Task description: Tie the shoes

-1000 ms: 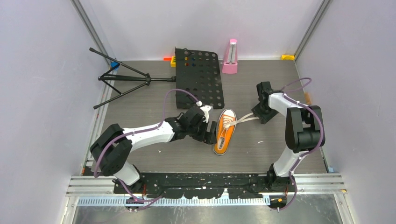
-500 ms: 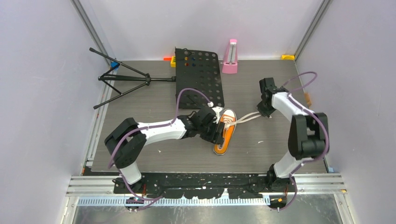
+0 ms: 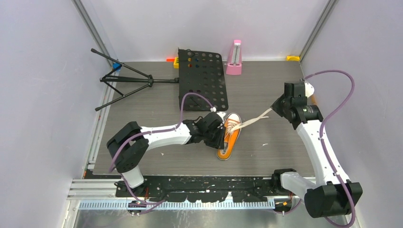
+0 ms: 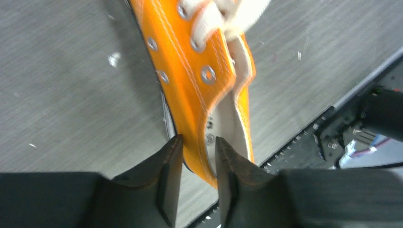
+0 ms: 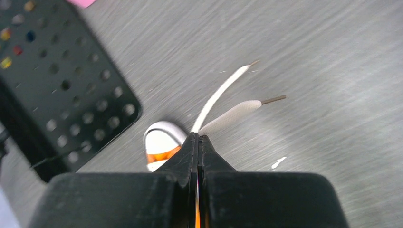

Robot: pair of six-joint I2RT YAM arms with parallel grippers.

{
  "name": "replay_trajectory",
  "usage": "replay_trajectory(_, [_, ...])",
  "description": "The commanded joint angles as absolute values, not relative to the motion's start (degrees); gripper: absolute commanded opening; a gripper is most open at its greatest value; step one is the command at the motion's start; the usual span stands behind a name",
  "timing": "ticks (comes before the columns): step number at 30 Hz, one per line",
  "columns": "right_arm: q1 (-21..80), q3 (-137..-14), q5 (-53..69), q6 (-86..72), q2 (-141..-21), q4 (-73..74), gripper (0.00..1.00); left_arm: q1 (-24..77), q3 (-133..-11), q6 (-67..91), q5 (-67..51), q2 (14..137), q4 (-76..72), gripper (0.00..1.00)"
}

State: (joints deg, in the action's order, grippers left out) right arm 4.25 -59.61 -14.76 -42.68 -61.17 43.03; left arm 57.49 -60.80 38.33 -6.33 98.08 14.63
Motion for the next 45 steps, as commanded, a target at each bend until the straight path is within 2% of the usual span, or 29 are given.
replay_trajectory(1, [4.0,-66.2,-2.8,-38.0,-60.9,42.3,0.00,60.0,-60.2,41.3,-7.6,93.5,16.3,0.41])
replay_trajectory(4, [4.0,-68.9,-4.7,-39.3,-62.1,47.2,0.00,59.9,-61.6,40.3,-6.5,91.7,18.1,0.52])
replay_trajectory(8, [4.0,-65.1,-9.6,-41.0,-60.5,50.1,0.00,59.6,-68.2,34.8,-4.9,91.2,25.5,0.57])
replay_trajectory(16, [4.0,-54.7,-3.9,-41.1,-55.4,46.8,0.00,54.0,-78.7,22.1,-11.6,97.0,27.0,0.54])
replay_trajectory(22, [4.0,-53.9,-5.4,-40.2,-55.6,47.5,0.00,49.7,-83.9,19.7,-22.8,104.1,23.4,0.43])
replay_trajectory(32, [4.0,-50.2,-3.5,-40.9,-54.9,46.7,0.00,48.7,-99.2,17.5,-30.4,118.2,32.7,0.45])
replay_trajectory(33, [4.0,-50.2,-3.3,-40.8,-54.9,46.6,0.00,48.7,-100.0,17.4,-30.7,119.0,33.4,0.42])
replay_trajectory(38, [4.0,-50.5,-3.5,-40.8,-55.1,46.7,0.00,48.7,-100.0,17.3,-32.4,118.6,33.7,0.13])
replay_trajectory(43, [4.0,-51.6,-3.2,-40.8,-56.2,46.2,0.00,48.7,-99.0,16.8,-33.1,117.4,34.5,0.10])
replay_trajectory(45, [4.0,-52.0,-2.9,-40.9,-56.6,46.0,0.00,48.7,-99.1,16.7,-33.7,117.6,35.0,0.05])
